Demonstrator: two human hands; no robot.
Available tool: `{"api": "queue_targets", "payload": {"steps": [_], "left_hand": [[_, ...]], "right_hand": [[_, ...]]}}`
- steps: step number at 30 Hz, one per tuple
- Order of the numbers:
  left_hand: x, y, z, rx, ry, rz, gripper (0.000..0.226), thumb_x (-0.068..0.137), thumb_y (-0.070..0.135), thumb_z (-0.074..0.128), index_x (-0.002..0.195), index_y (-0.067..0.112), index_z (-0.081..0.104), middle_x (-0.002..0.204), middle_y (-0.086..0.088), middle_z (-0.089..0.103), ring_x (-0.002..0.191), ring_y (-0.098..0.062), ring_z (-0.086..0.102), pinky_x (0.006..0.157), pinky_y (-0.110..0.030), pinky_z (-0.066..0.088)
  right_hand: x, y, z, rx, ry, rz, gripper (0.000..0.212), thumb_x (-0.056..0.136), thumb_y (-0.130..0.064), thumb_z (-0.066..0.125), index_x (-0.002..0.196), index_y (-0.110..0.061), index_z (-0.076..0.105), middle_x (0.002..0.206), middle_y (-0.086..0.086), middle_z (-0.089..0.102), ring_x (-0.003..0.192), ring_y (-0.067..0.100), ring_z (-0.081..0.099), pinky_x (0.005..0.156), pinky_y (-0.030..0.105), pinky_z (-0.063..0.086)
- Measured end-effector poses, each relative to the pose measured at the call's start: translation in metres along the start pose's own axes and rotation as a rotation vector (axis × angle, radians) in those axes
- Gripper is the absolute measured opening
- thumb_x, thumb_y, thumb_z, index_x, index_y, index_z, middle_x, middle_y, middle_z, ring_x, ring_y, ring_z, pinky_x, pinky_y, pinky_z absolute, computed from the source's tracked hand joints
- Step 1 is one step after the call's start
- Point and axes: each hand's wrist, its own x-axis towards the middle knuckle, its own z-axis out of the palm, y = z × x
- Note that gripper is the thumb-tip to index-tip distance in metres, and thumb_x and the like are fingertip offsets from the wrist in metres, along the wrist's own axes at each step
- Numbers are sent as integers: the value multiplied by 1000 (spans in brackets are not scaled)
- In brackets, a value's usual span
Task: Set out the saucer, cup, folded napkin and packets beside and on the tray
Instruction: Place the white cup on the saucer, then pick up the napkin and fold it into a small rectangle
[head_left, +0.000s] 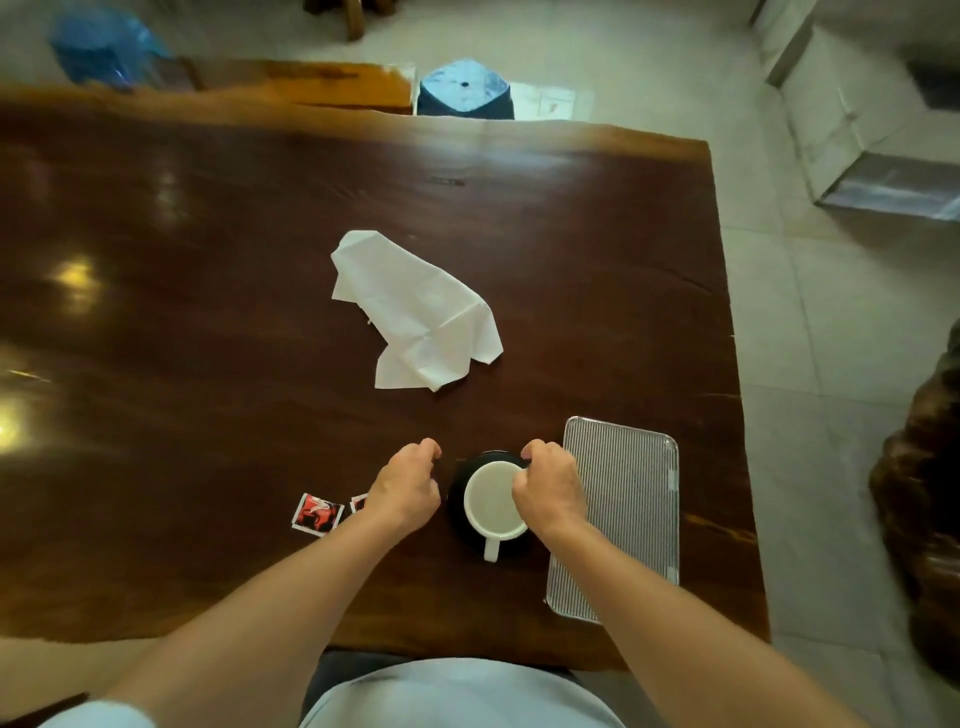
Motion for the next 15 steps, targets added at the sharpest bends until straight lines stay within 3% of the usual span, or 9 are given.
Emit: {"api": "queue_targets", "payload": {"steps": [6, 15], "left_hand": [[13, -10, -27, -2, 24, -37, 22, 95, 16, 54, 113, 21, 65, 107, -1, 70, 93, -20, 67, 81, -36, 58], [61, -1, -50, 66, 110, -76, 13, 92, 27, 59, 100, 25, 68, 97, -2, 72, 91, -26, 68, 75, -37, 57]], "right_hand": [[24, -32, 5, 5, -41, -100, 21, 95, -17, 51, 111, -14, 64, 108, 2, 61, 104, 22, 57, 81, 36, 52], [79, -73, 7, -81, -76, -206, 20, 96, -22, 57, 113, -16, 64, 109, 3, 62, 106, 25, 58, 83, 39, 53]]}}
